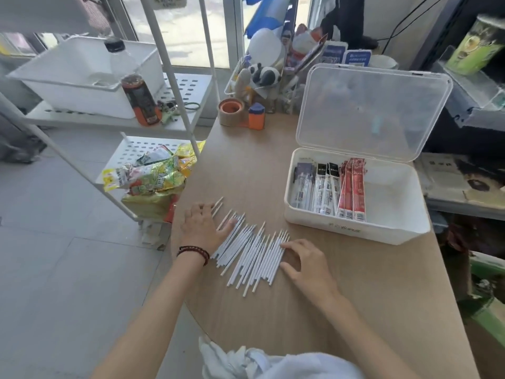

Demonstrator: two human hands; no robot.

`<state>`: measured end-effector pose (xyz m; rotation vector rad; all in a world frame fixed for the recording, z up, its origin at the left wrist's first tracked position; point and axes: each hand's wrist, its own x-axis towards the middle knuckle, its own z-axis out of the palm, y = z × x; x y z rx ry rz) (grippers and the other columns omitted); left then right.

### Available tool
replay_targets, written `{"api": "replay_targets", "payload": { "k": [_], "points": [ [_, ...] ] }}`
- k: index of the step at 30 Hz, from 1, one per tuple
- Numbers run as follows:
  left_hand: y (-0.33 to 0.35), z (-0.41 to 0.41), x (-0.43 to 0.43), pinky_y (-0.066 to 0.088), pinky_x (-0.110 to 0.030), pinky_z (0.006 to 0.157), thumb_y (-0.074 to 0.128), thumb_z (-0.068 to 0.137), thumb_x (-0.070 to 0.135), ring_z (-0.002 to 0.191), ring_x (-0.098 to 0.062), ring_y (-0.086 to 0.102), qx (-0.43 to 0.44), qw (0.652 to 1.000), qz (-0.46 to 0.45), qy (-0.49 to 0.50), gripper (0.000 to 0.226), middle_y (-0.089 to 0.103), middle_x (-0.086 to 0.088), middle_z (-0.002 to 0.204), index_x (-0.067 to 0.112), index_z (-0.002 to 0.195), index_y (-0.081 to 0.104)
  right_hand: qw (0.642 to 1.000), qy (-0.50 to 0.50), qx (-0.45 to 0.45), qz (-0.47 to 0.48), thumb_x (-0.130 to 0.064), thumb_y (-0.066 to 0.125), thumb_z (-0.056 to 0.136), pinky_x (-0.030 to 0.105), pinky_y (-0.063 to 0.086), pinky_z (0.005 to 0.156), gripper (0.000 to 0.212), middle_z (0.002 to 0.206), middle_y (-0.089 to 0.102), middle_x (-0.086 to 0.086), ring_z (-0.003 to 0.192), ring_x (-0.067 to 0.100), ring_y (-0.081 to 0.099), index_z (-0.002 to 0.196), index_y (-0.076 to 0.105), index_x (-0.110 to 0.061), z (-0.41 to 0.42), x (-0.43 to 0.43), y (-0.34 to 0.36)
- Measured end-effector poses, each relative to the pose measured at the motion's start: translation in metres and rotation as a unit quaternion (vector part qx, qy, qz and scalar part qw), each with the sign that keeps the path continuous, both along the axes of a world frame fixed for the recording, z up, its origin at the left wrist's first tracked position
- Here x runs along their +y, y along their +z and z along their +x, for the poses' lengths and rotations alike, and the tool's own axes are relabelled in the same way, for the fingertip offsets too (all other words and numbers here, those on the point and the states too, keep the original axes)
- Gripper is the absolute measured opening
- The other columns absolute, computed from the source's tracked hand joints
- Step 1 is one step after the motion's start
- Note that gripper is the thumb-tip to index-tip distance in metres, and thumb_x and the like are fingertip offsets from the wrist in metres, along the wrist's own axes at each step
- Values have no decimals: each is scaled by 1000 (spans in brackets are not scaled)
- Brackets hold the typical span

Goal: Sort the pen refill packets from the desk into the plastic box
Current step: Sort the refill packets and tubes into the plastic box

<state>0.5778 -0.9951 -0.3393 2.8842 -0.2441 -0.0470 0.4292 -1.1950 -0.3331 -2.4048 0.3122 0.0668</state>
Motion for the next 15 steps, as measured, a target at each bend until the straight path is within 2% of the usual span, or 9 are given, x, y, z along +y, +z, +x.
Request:
{"api": "replay_targets", "payload": {
  "k": [4, 8, 12, 15],
  "points": [
    [-4, -25, -2, 37, -34, 96, 43, 75, 76, 113, -23, 41, -3, 999, -35, -25, 83, 49, -7, 122, 16, 133, 45, 1000, 0, -4, 10, -24, 75, 82, 17, 38, 97, 42, 113, 58, -7, 108, 8, 54, 122, 65, -22, 1, -2, -2],
    [-3, -58, -8, 38, -31, 94, 23, 65, 85, 109, -20, 40, 2, 999, -50, -21, 99, 48, -4, 120, 17, 134, 44, 1000, -6, -20, 18, -23, 77, 81, 18, 39, 97, 40, 111, 60, -7, 106, 8, 55, 119, 67, -22, 0, -3, -4],
    [-4, -80, -21, 38, -30, 93, 24, 64, 86, 107, -19, 40, 4, 998, -58, -12, 100, 48, -4, 119, 18, 134, 44, 999, -17, -36, 33, -22, 79, 78, 22, 44, 97, 37, 108, 63, -8, 102, 7, 59, 113, 69, -21, -1, -3, -4],
    [-2, -91, -32, 38, -31, 95, 22, 56, 91, 110, -19, 38, 30, 998, -44, -14, 111, 43, -3, 124, 19, 139, 36, 998, -19, -44, 35, -22, 81, 76, 23, 46, 95, 38, 107, 64, -7, 98, 7, 60, 112, 70, -20, -1, -3, -4]
  ]
}}
